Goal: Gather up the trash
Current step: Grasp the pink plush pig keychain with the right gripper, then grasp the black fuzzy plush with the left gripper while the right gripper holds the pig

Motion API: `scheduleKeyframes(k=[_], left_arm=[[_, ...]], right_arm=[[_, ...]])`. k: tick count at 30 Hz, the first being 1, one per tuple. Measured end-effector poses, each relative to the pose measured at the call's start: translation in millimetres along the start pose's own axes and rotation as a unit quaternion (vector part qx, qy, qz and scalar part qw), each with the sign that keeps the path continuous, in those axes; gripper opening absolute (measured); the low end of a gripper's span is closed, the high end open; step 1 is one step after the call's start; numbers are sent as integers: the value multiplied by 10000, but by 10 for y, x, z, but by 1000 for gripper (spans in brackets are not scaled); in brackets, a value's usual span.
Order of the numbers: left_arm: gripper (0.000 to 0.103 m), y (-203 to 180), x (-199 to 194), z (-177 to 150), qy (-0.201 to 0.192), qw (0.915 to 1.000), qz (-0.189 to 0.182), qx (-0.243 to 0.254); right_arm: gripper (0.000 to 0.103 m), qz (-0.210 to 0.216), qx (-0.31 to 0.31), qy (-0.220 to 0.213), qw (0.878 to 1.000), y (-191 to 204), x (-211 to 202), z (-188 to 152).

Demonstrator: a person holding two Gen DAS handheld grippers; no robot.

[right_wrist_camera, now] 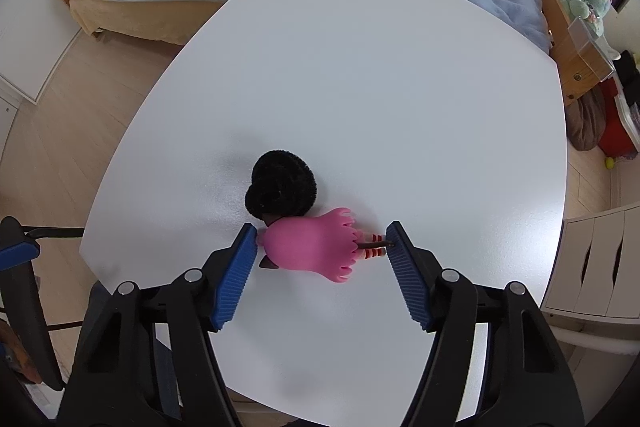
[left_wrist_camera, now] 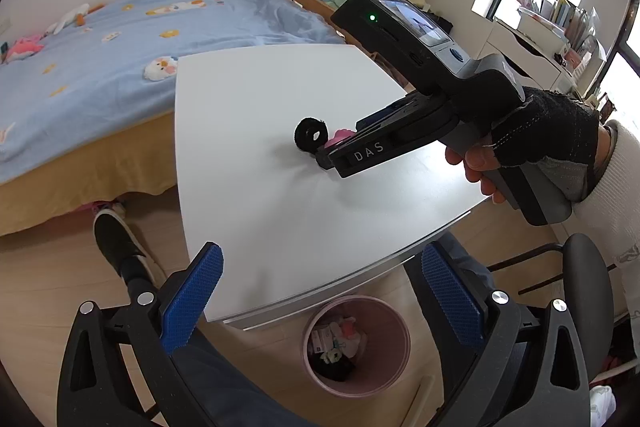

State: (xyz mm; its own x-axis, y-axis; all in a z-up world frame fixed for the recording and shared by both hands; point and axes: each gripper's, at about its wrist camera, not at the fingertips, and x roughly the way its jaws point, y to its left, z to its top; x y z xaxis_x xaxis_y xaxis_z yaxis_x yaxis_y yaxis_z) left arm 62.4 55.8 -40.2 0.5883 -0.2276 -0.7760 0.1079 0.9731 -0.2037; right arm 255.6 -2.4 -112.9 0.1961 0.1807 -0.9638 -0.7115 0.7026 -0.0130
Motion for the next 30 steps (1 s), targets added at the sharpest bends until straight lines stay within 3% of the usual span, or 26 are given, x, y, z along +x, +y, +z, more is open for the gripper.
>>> scheduleKeyframes(k=[10, 17, 30], left_arm=[[96, 3, 6, -6, 42, 10000, -11, -2], [96, -6, 28, 73, 31, 10000, 40, 49], [96, -14, 282, 680, 193, 9998, 92, 44]], right_arm=[[64, 8, -4, -50, 10000, -15, -2, -36], [64, 29, 42, -335, 9994, -130, -303, -178], [64, -9, 183, -603, 9980, -518, -836, -628]])
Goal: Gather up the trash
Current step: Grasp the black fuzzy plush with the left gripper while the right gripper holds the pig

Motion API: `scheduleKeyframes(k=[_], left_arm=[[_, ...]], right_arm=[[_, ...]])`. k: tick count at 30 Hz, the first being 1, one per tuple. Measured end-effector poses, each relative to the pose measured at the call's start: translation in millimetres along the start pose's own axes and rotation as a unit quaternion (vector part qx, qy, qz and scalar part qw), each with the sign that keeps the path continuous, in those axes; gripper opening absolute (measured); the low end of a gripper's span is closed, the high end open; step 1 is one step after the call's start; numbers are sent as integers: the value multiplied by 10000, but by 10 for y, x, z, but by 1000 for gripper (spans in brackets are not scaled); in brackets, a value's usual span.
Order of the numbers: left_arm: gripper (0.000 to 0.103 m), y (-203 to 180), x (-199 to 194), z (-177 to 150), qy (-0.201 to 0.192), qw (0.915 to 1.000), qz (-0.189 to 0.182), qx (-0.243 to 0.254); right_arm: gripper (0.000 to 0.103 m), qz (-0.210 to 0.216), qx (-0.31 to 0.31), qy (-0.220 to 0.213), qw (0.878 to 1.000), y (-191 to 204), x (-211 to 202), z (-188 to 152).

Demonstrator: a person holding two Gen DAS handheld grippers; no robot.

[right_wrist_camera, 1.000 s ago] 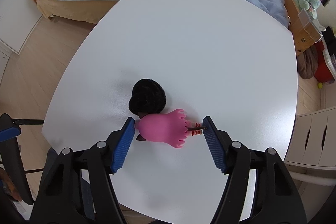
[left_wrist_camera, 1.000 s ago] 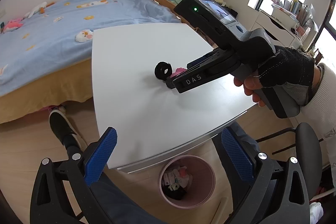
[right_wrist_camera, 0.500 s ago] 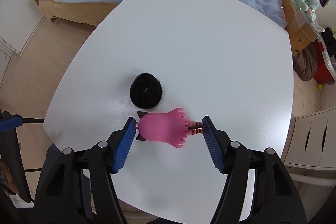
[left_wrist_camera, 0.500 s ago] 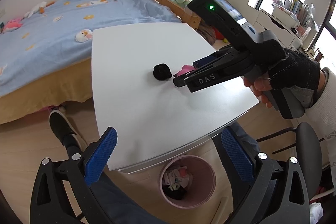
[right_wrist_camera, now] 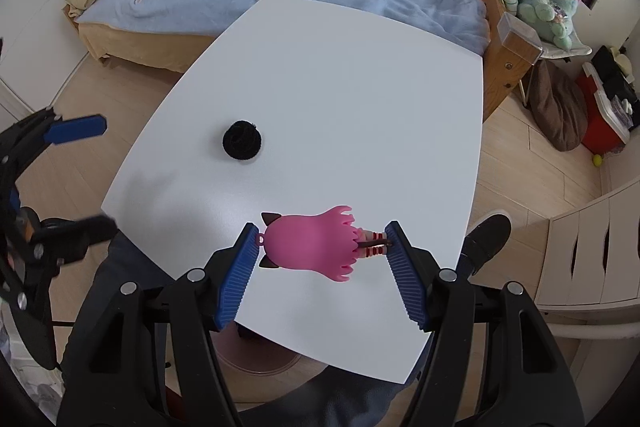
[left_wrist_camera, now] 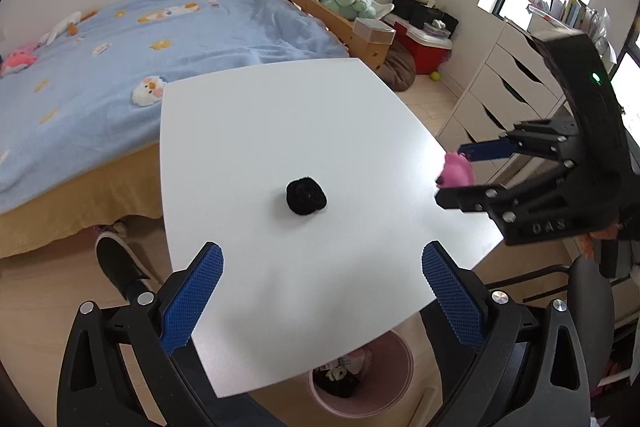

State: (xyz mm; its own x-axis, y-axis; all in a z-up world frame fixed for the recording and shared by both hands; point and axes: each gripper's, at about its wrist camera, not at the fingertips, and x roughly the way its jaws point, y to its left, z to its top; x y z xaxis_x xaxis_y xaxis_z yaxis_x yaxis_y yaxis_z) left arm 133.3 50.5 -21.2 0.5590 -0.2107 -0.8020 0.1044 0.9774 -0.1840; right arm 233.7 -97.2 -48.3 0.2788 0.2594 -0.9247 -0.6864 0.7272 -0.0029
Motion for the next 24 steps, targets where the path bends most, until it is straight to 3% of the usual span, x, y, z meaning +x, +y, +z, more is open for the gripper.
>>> scheduleKeyframes(k=[8, 17, 24], left_arm=[[96, 84, 452, 348, 551, 9980, 163, -271], [95, 132, 884, 421, 1060, 9920, 561, -399], [59, 56, 1016, 433, 1191, 9909, 527, -355]], right_arm=[[64, -30, 108, -42, 9999, -191, -122, -164], [64, -34, 190, -38, 9998, -311, -166, -248], [64, -3, 197, -24, 9998, -320, -142, -255]])
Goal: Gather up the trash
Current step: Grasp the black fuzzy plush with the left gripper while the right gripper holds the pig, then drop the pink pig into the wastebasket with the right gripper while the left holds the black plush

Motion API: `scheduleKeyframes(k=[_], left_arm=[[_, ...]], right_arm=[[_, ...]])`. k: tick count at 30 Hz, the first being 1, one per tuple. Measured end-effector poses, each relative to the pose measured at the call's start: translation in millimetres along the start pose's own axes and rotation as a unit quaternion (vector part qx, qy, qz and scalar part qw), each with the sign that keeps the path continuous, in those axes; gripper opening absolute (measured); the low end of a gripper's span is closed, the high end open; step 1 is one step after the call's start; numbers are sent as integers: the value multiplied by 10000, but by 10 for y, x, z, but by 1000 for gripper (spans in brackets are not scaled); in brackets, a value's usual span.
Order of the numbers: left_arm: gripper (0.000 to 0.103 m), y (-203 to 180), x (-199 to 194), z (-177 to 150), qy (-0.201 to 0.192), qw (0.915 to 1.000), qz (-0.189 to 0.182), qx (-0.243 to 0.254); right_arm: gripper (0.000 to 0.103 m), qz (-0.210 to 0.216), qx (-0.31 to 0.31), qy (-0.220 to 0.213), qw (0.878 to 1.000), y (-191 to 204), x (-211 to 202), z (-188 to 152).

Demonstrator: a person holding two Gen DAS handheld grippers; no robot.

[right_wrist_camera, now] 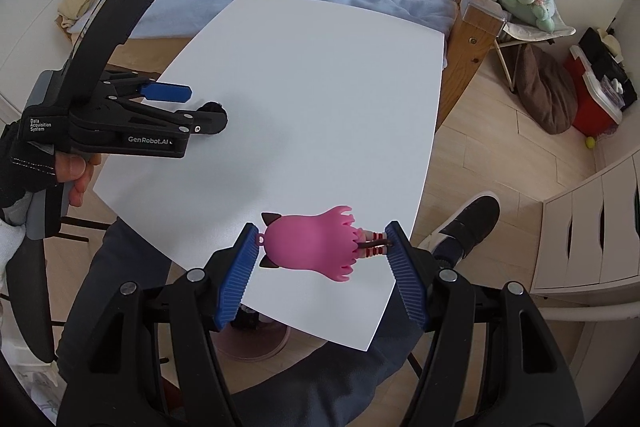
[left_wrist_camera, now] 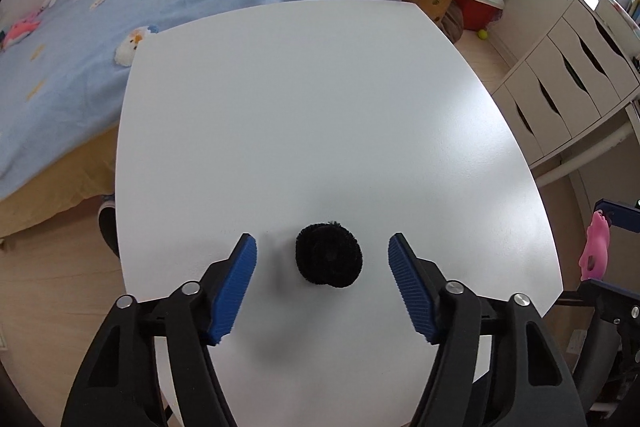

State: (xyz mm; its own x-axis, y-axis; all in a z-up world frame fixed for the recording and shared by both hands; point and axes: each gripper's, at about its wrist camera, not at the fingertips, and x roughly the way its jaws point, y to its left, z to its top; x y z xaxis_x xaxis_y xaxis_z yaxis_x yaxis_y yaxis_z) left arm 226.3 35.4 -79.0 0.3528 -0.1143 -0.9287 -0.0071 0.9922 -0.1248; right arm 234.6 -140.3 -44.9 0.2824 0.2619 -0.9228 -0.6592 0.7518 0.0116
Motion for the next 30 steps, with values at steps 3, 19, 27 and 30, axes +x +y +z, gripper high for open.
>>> scheduleKeyframes(k=[3, 19, 27, 30], left_arm=[[46, -20, 36, -2, 47, 10000, 21, 18], [27, -39, -224, -139, -354, 9991, 22, 248], [27, -131, -682, -369, -867, 9942, 15, 642], [27, -164, -840, -484, -1033, 9918, -15, 747]], right_arm=[[64, 16, -11, -10, 10000, 22, -1, 4], [64, 49, -24, -232, 9997, 117, -25, -22], [64, -39, -145, -537, 9984, 282, -181, -141], [64, -56, -189, -646, 9977, 333, -247, -209]])
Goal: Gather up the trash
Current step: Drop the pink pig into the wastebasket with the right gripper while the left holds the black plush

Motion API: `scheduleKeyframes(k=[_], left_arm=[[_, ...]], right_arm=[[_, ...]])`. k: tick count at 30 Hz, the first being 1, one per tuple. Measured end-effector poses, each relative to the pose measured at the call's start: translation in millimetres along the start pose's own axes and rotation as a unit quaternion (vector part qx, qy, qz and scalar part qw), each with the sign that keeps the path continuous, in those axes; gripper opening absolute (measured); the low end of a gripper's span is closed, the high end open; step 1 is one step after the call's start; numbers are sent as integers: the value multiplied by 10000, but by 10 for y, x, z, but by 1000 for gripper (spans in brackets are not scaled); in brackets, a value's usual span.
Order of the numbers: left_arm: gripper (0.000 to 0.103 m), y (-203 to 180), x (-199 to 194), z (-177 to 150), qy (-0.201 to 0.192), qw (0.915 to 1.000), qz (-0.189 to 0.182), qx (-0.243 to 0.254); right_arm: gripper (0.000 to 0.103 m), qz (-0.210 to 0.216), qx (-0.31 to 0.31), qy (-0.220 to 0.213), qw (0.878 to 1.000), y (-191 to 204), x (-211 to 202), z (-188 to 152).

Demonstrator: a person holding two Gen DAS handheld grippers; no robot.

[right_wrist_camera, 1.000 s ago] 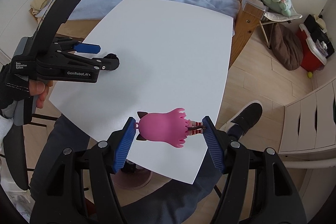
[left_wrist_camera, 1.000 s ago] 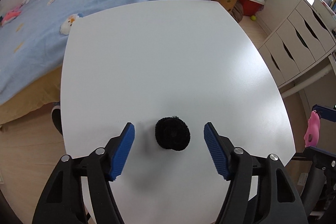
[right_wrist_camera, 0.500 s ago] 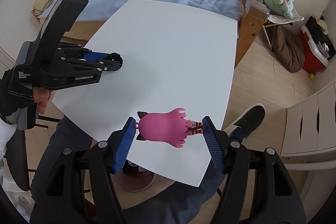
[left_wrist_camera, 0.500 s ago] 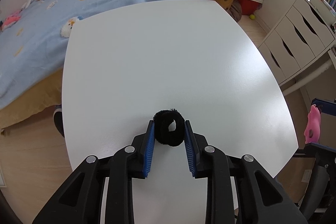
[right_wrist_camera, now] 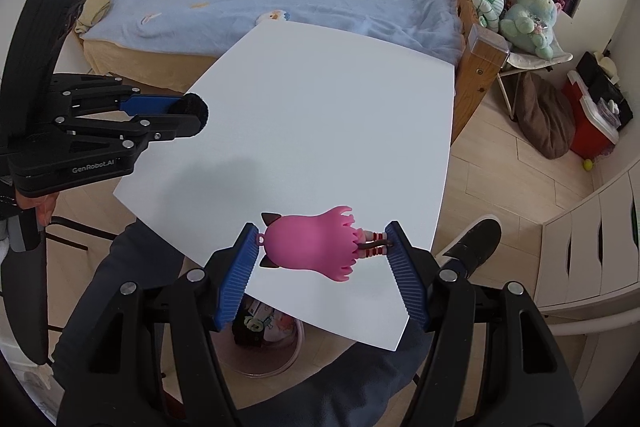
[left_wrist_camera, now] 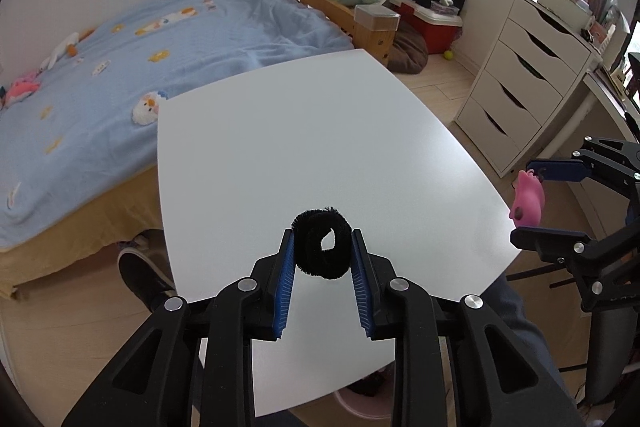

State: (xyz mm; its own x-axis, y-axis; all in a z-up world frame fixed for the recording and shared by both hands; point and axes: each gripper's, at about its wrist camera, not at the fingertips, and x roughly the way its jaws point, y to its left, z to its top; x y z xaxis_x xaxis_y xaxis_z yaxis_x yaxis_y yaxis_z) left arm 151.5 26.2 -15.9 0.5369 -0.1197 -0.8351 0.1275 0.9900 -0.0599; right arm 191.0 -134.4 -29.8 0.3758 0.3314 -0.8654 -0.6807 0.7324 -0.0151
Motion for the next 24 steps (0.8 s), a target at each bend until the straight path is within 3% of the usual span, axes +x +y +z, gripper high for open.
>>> scheduleKeyframes(k=[15, 24], left_arm=[[27, -305, -606, -550, -627, 9970, -208, 394], [27, -473, -716, -993, -702, 9959, -370, 423]], right_arm=[[64, 103, -166, -525, 9984, 327, -412, -485], [64, 362, -237, -607, 9972, 563, -561, -874]])
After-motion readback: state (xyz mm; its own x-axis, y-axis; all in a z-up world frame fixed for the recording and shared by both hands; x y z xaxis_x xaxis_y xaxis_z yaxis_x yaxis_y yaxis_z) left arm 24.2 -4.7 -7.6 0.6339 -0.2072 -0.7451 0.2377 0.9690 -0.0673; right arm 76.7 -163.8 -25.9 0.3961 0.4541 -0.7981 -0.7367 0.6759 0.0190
